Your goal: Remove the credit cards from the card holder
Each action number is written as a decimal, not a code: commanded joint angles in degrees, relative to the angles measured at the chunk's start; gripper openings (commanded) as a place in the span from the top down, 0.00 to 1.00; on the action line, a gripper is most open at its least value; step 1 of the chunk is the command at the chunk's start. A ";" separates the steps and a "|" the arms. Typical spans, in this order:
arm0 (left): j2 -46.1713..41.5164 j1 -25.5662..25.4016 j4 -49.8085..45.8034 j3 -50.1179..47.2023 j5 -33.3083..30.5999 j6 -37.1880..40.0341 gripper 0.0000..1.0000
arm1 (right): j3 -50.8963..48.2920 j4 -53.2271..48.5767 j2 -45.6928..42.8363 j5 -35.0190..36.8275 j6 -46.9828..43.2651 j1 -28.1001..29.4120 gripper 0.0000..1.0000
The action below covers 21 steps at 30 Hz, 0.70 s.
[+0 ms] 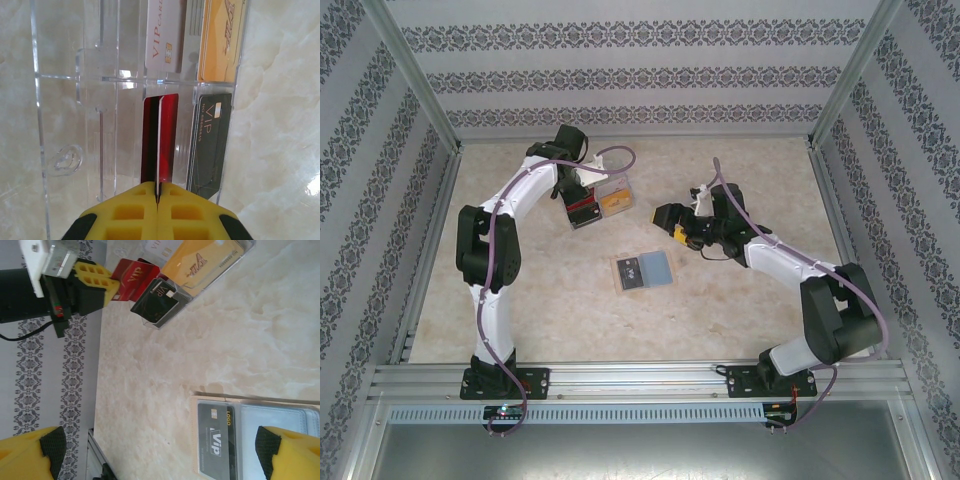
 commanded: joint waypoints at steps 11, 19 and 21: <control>-0.52 0.98 2.61 -0.86 0.91 -0.65 0.76 | -0.52 -0.56 -2.62 -0.04 0.33 -1.37 0.02; -7.05 1.03 6.07 -2.64 6.88 -8.16 0.71 | -0.43 -3.58 -2.72 2.09 -2.16 -0.53 0.02; -9.77 1.02 9.12 -4.68 8.07 -13.11 0.68 | 0.52 -7.15 -2.68 4.63 -4.83 0.84 0.03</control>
